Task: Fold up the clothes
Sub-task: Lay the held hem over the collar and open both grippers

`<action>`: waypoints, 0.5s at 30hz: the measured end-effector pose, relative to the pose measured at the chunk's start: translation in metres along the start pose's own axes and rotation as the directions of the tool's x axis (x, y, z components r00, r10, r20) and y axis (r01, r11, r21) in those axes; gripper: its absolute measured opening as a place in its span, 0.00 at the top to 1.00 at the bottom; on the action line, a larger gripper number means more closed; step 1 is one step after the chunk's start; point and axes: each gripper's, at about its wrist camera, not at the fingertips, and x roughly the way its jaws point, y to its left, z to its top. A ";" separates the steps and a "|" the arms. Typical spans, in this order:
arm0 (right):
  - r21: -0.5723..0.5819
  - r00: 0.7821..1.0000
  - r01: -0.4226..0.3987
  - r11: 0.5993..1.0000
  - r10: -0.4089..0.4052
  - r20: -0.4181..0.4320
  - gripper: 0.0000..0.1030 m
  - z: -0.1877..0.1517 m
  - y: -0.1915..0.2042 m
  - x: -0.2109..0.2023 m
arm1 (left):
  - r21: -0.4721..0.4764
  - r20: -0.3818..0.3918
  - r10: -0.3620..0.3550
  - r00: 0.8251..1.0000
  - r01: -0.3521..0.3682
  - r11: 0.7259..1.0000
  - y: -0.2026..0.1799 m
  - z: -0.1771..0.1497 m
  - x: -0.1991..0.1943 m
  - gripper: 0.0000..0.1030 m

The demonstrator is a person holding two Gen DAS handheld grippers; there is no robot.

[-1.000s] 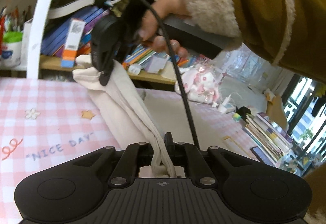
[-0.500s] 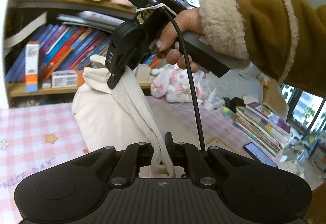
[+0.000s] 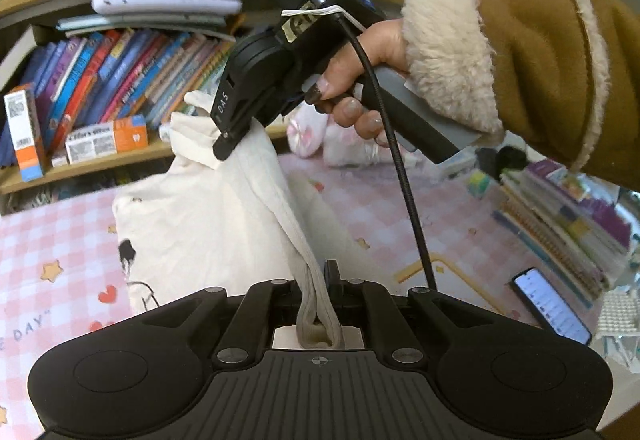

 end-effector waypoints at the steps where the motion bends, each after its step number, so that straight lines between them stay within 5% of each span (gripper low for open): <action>1: 0.003 1.000 -0.009 1.000 0.009 0.000 0.93 -0.004 -0.007 0.002 | 0.009 -0.012 0.008 1.000 -0.008 1.000 -0.006 0.001 0.006 0.95; 12: 0.109 0.993 -0.116 0.987 0.115 0.011 0.93 -0.040 -0.079 0.021 | 0.083 -0.154 0.061 0.986 -0.048 0.995 -0.052 -0.003 0.065 0.94; 15: 0.159 0.993 -0.118 0.980 0.120 0.000 0.91 -0.052 -0.094 0.030 | 0.083 -0.207 0.057 0.977 -0.040 0.996 -0.058 -0.008 0.079 0.86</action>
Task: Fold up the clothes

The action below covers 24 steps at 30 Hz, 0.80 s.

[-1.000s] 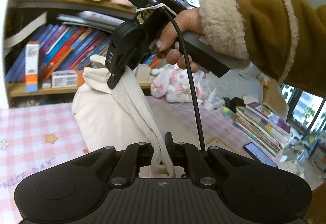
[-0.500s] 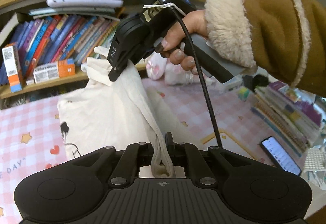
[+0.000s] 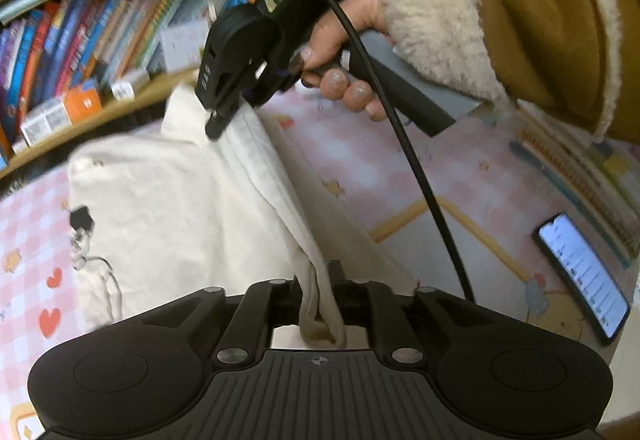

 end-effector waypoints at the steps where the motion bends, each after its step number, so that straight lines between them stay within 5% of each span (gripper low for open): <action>1: 0.024 1.000 0.030 0.999 -0.030 0.004 0.79 -0.004 -0.006 0.002 | 0.001 -0.018 -0.015 1.000 0.015 1.000 -0.002 -0.001 0.004 0.85; 2: 0.047 0.998 0.060 0.997 -0.060 0.007 0.62 -0.007 -0.011 0.003 | 0.005 -0.026 -0.036 0.999 0.036 0.999 -0.006 -0.001 0.006 0.81; 3: 0.071 0.996 0.088 0.994 -0.089 0.010 0.56 -0.011 -0.017 0.005 | 0.012 -0.023 -0.066 0.998 0.067 0.998 -0.009 -0.003 0.004 0.76; 8: 0.197 0.998 0.048 0.979 -0.053 0.020 0.55 -0.033 -0.035 -0.013 | 0.008 0.023 -0.213 0.977 0.213 0.977 -0.016 -0.011 -0.012 0.64; 11: 0.254 0.999 0.027 0.967 -0.034 0.023 0.55 -0.052 -0.033 -0.032 | -0.027 0.068 -0.216 0.974 0.219 0.975 -0.004 -0.022 -0.032 0.63; 15: 0.251 0.998 0.030 0.967 -0.041 0.038 0.55 -0.092 -0.014 -0.061 | -0.165 0.104 -0.091 0.990 0.107 0.980 0.036 -0.044 -0.054 0.62; 19: 0.244 0.994 0.040 0.969 -0.063 0.088 0.63 -0.142 0.008 -0.087 | -0.320 0.071 0.095 0.993 -0.068 0.945 0.086 -0.074 -0.063 0.65; 24: 0.288 0.996 0.026 0.957 -0.049 0.075 0.71 -0.185 0.023 -0.090 | -0.359 0.088 0.167 0.982 -0.125 0.925 0.106 -0.086 -0.059 0.70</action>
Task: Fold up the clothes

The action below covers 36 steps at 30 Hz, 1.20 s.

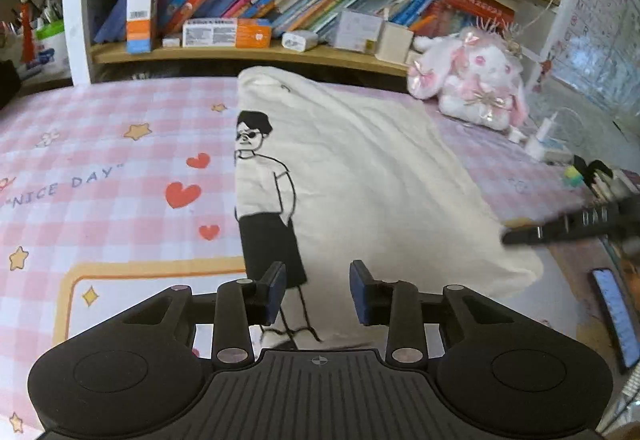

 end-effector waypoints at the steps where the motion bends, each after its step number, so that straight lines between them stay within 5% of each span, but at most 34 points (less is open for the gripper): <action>1: 0.011 1.000 -0.002 1.000 0.002 -0.016 0.82 -0.005 0.000 0.003 | 0.004 -0.003 0.001 1.000 -0.001 1.000 -0.001 -0.001 0.004 0.80; 2: -0.010 0.999 0.003 1.000 -0.003 -0.032 0.93 -0.008 0.003 0.006 | -0.002 -0.022 0.005 1.000 -0.005 1.000 0.000 -0.001 0.010 0.85; 8: 0.017 0.988 -0.135 0.991 0.133 0.077 0.95 -0.002 0.005 -0.034 | -0.027 -0.112 0.023 0.993 -0.026 0.999 0.009 -0.013 0.015 0.98; 12: 0.029 0.998 -0.050 0.998 0.052 -0.046 0.95 -0.013 -0.010 -0.001 | -0.025 -0.120 0.020 0.993 -0.023 0.999 0.011 -0.014 0.013 0.95; 15: 0.005 0.999 -0.031 1.000 0.031 -0.043 0.89 -0.007 -0.010 0.001 | -0.015 -0.119 0.025 0.993 -0.027 1.000 0.011 -0.012 0.010 0.92; 17: -0.028 1.000 -0.019 0.999 0.019 0.008 0.56 0.005 -0.006 -0.007 | -0.020 -0.109 0.027 0.994 -0.029 0.999 0.012 -0.012 0.006 0.92; 22: -0.076 0.993 0.020 0.997 -0.011 0.114 0.58 0.060 -0.001 0.005 | 0.000 -0.055 0.027 0.998 -0.027 1.000 0.004 -0.007 0.001 0.92; 27: -0.081 0.984 0.081 0.993 -0.067 0.163 0.59 0.121 0.001 0.048 | 0.042 -0.104 0.047 0.994 -0.042 0.998 -0.005 -0.007 0.017 0.92; 31: -0.095 0.986 0.126 0.987 -0.114 0.121 0.65 0.144 0.004 0.086 | 0.039 -0.123 0.052 0.991 -0.048 0.998 -0.006 -0.007 0.023 0.92; 34: -0.158 0.978 0.207 0.965 -0.201 0.054 0.89 0.150 0.010 0.112 | 0.023 -0.133 0.038 0.990 -0.035 0.999 -0.002 -0.006 0.023 0.92; 36: -0.184 0.985 0.172 0.968 -0.169 0.031 0.96 0.153 0.014 0.113 | 0.011 -0.138 0.031 0.990 -0.030 0.999 0.000 -0.006 0.022 0.92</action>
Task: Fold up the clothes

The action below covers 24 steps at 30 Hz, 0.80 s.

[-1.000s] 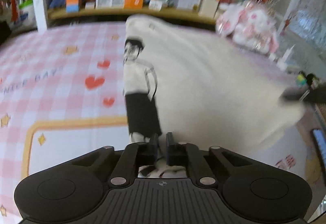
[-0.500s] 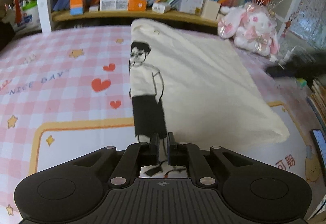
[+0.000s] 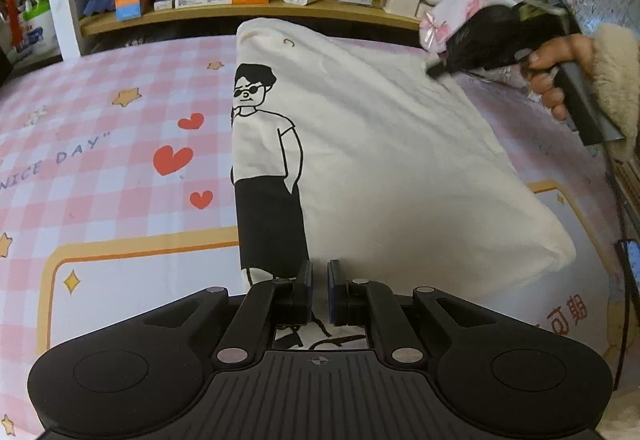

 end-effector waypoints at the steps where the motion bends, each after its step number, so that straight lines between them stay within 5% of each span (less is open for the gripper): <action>1: 0.009 0.997 -0.072 0.997 0.072 0.027 0.96 0.001 -0.001 -0.007 | -0.004 -0.002 -0.003 1.000 0.003 1.000 0.001 0.000 0.000 0.92; 3: 0.073 0.964 -0.246 0.966 0.237 0.120 0.96 0.000 -0.015 -0.021 | -0.007 -0.005 -0.007 1.000 0.007 1.000 0.001 0.000 0.000 0.92; 4: 0.118 0.959 -0.260 0.958 0.243 0.145 0.96 -0.002 -0.024 -0.020 | -0.008 -0.008 -0.009 1.000 0.009 1.000 0.001 0.001 0.000 0.91; 7: 0.174 0.994 -0.105 0.979 0.100 0.039 0.95 -0.005 -0.043 0.008 | -0.011 -0.028 -0.009 1.000 0.009 1.000 0.001 0.004 0.000 0.90; 10: 0.166 0.993 -0.110 0.980 0.101 0.060 0.94 -0.007 -0.052 0.009 | -0.020 -0.064 -0.003 0.998 0.002 1.000 0.001 0.008 0.000 0.88; 12: 0.164 0.992 -0.061 0.985 0.042 0.117 0.79 -0.007 -0.054 -0.002 | -0.013 -0.073 0.012 0.997 -0.013 1.000 0.001 0.010 -0.004 0.81; 13: 0.178 0.989 -0.025 0.984 -0.002 0.149 0.59 -0.008 -0.056 -0.008 | -0.014 -0.063 0.028 0.998 -0.029 0.999 0.002 0.010 -0.008 0.77; 17: 0.305 0.985 -0.034 0.952 -0.020 0.173 0.58 -0.022 -0.068 -0.031 | -0.064 -0.023 0.072 0.997 -0.073 0.995 0.015 0.009 -0.023 0.73; 24: 0.346 0.975 -0.183 0.920 0.125 0.183 0.54 -0.062 -0.031 -0.075 | -0.176 -0.022 0.082 0.996 -0.084 0.981 0.045 0.005 -0.028 0.73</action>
